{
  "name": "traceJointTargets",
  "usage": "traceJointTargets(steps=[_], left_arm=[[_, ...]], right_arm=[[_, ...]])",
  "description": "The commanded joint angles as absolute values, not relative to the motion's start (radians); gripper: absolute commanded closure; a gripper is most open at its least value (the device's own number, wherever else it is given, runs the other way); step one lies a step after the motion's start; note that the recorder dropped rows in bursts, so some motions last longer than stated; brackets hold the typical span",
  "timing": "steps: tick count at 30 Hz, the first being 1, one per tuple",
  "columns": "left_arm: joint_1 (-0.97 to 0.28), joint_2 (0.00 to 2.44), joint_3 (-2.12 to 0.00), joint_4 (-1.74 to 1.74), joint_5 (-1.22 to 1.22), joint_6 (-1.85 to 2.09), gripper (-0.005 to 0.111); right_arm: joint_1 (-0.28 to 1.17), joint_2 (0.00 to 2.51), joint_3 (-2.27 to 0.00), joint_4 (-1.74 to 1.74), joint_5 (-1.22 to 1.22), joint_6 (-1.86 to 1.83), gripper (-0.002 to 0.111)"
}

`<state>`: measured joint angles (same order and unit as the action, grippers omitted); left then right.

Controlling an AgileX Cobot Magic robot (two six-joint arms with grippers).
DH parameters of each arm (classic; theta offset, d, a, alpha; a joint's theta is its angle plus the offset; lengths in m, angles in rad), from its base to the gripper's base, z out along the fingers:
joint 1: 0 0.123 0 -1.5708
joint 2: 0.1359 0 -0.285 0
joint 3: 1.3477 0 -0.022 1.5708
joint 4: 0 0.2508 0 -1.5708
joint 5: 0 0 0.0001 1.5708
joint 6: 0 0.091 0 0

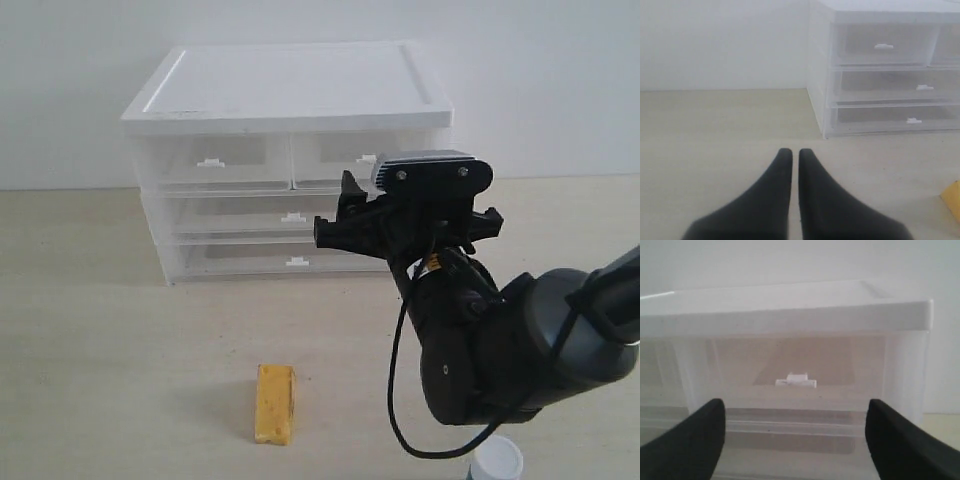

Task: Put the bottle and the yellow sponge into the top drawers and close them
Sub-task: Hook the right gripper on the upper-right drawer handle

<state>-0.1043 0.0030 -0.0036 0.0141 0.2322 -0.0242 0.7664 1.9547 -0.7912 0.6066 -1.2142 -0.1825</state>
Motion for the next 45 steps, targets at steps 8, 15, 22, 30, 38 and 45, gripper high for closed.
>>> traceJointTargets(steps=[8,15,22,30,38,45], left_arm=[[-0.101,0.000,0.000,0.018,0.229,-0.033,0.102],[-0.101,0.000,0.000,0.018,0.229,-0.033,0.102],[-0.101,0.000,0.000,0.018,0.229,-0.033,0.102],[-0.101,0.000,0.000,0.018,0.229,-0.033,0.102],[-0.101,0.000,0.000,0.018,0.229,-0.033,0.102],[-0.101,0.000,0.000,0.018,0.229,-0.033,0.102]], right_arm=[[0.767,2.051,-0.910,0.642,-1.221,-0.225,0.038],[0.736,2.051,-0.942,0.674,-1.221,-0.238,0.038],[0.707,2.055,-0.977,0.657,-1.221,-0.258,0.038],[0.707,2.136,-1.037,0.622,-1.221,-0.291,0.038],[0.695,2.143,-1.072,0.626,-1.221,-0.376,0.038],[0.690,2.143,-1.072,0.641,-1.221,-0.260,0.038]])
